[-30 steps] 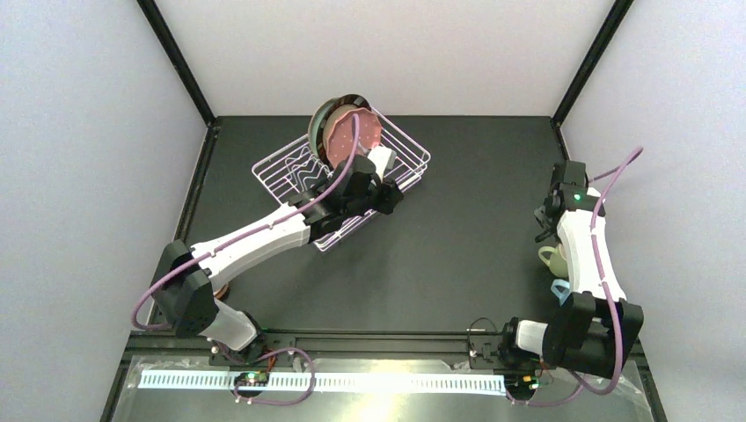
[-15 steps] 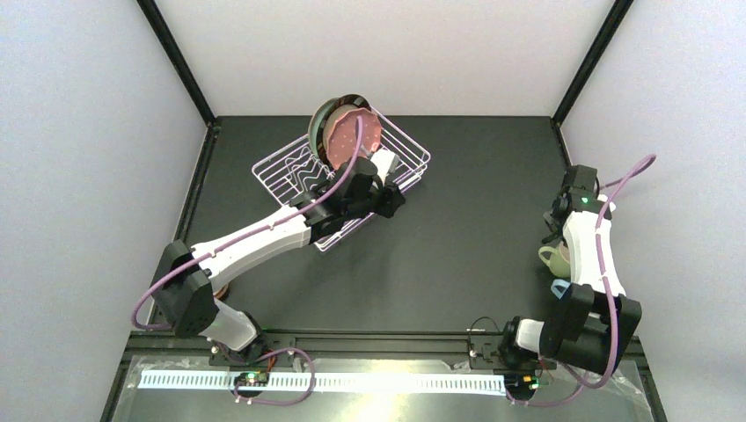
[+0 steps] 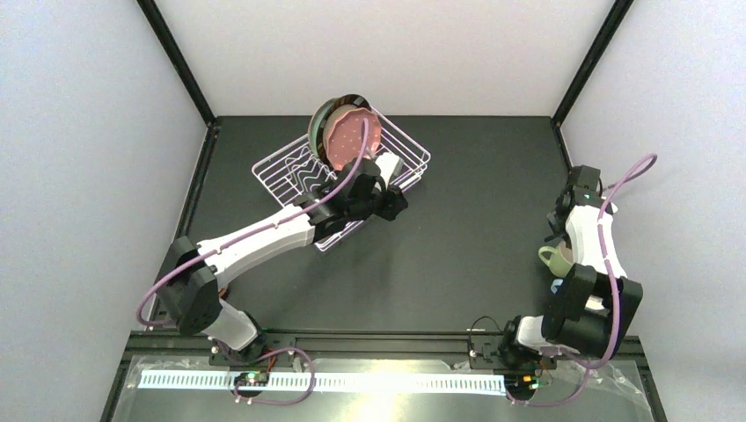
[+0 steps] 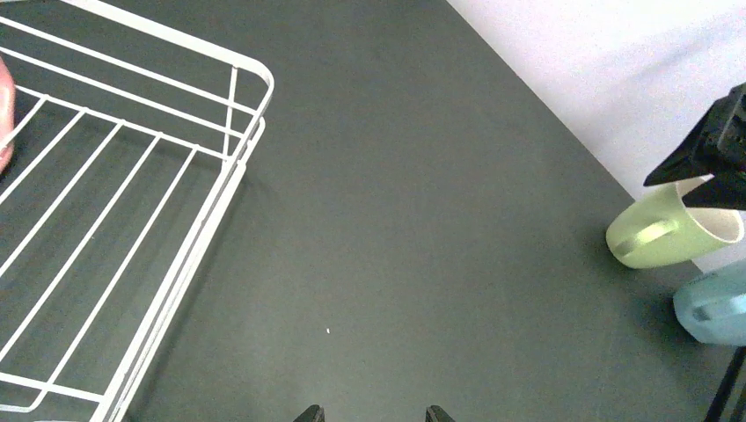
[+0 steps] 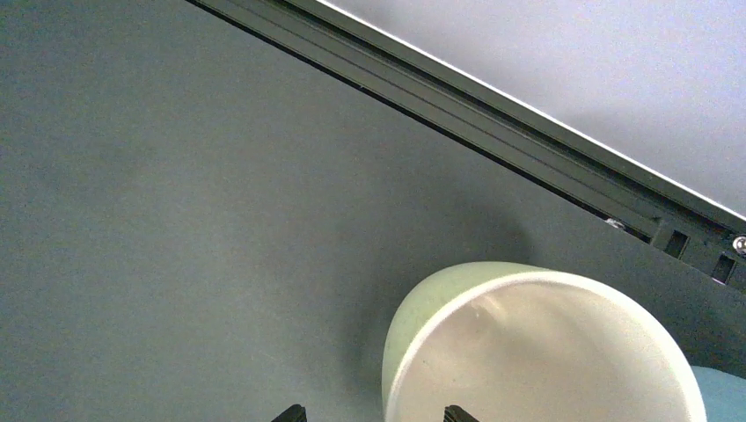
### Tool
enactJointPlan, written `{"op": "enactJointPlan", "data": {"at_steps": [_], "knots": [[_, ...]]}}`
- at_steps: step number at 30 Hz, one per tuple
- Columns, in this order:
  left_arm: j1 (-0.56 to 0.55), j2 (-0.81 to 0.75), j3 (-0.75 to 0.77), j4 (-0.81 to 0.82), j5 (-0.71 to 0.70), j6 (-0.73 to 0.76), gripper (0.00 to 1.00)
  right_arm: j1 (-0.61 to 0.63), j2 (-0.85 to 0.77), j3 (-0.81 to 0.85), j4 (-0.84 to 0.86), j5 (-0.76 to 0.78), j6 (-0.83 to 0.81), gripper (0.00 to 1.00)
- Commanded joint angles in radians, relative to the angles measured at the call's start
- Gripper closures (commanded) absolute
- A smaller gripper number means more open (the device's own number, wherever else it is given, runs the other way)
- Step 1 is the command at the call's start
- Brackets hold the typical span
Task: Load the mixed dishes into the dish rack
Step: Grab the cup at the corner of the board, then place the cup at the center of the board.
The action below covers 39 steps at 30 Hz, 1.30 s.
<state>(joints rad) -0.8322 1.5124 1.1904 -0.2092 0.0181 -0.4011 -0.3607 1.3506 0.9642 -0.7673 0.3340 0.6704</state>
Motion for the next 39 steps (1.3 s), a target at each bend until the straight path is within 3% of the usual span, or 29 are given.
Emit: {"op": "enactJointPlan", "data": {"at_steps": [1, 5, 10, 12, 19, 20, 29, 39], "knots": [[-0.005, 0.029, 0.009, 0.008, 0.029, 0.023, 0.35, -0.012, 0.052, 0.017, 0.041, -0.001, -0.007, 0.11], [-0.005, 0.044, 0.011, 0.015, 0.031, 0.025, 0.35, -0.014, 0.097, 0.032, 0.047, -0.005, -0.019, 0.14], [-0.005, 0.063, 0.017, 0.023, 0.032, 0.03, 0.35, -0.015, 0.123, 0.042, 0.048, -0.017, -0.035, 0.28], [-0.005, 0.068, 0.018, 0.027, 0.033, 0.031, 0.35, -0.016, 0.128, 0.043, 0.049, -0.029, -0.043, 0.39], [-0.005, 0.059, 0.02, 0.025, 0.03, 0.03, 0.35, -0.017, 0.123, 0.042, 0.034, -0.082, -0.082, 0.96], [-0.005, 0.055, 0.02, 0.025, 0.026, 0.027, 0.35, -0.016, 0.119, 0.041, 0.034, -0.097, -0.09, 1.0], [-0.005, 0.025, 0.037, -0.006, 0.008, 0.0, 0.35, -0.001, 0.036, 0.024, 0.072, -0.208, -0.215, 1.0], [-0.004, 0.076, 0.196, -0.168, 0.045, 0.027, 0.35, 0.235, 0.05, 0.082, 0.085, -0.319, -0.408, 1.0]]}}
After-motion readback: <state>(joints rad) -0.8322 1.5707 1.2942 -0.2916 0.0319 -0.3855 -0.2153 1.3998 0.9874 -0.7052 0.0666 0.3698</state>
